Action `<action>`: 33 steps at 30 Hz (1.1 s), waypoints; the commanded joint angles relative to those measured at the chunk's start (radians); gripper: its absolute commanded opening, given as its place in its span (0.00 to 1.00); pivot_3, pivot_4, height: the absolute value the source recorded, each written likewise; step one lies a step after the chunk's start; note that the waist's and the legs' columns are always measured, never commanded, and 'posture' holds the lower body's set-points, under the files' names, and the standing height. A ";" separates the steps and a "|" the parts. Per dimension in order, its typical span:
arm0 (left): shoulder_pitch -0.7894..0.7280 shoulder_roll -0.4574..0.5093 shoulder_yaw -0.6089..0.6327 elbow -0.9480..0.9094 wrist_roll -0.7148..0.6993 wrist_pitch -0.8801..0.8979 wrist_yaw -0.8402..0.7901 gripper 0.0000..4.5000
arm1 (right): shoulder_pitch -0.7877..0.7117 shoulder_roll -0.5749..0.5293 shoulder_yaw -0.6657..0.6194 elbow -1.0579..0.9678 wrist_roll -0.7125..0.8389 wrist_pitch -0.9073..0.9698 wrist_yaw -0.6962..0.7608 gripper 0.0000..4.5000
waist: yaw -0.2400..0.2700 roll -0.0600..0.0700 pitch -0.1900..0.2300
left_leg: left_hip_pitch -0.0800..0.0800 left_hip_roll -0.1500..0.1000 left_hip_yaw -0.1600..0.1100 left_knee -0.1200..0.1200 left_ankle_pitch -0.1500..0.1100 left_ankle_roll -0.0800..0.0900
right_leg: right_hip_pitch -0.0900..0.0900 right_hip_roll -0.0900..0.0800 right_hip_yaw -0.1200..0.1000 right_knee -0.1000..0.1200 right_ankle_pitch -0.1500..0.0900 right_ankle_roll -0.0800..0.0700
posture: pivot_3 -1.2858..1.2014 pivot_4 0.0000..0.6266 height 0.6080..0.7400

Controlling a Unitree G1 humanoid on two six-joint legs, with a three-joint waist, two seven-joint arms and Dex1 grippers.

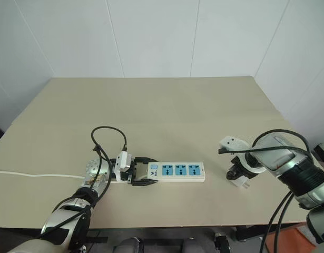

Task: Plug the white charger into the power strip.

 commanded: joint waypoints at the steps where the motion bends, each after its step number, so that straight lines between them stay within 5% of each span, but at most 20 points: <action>1: -0.013 0.033 -0.018 -0.015 0.013 0.031 -0.003 0.72 | -0.037 -0.057 -0.098 -0.124 -0.042 -0.192 0.044 0.25 | -0.001 0.000 0.000 | 0.000 0.000 0.000 0.000 0.000 0.000 | 0.000 0.000 0.000 0.000 0.000 0.000 | 0.52 0.24 1.00; 4: -0.017 0.047 -0.022 -0.016 0.016 0.057 0.000 0.72 | -0.026 0.023 -0.281 -0.099 0.015 -0.345 0.010 0.25 | -0.011 0.000 0.000 | 0.001 0.001 0.000 0.000 0.000 0.000 | 0.000 0.001 0.000 0.000 -0.001 0.002 | 0.52 0.24 1.00; 10: -0.009 0.079 -0.040 -0.036 0.048 0.084 0.074 0.72 | 0.166 0.356 -0.687 0.033 0.222 -0.856 0.046 0.25 | -0.011 -0.005 -0.001 | 0.012 0.002 -0.003 -0.002 0.000 0.000 | 0.013 0.003 -0.001 -0.004 -0.001 0.002 | 0.52 0.24 1.00; 18: 0.052 0.115 -0.060 -0.217 -0.002 0.296 0.058 0.72 | 0.215 0.664 -0.682 0.282 0.300 -1.064 0.186 0.25 | -0.015 -0.005 -0.001 | 0.012 0.002 -0.002 -0.001 0.000 0.000 | 0.013 0.003 0.000 -0.001 0.001 0.000 | 0.52 0.24 1.00; 33: 0.097 0.207 -0.122 -0.366 0.025 0.456 0.090 0.72 | 0.155 0.987 -0.650 0.706 0.240 -1.450 0.394 0.25 | -0.027 -0.004 0.000 | 0.014 0.002 -0.002 -0.003 0.000 0.000 | 0.013 0.004 0.000 -0.001 0.001 -0.001 | 0.52 0.24 1.00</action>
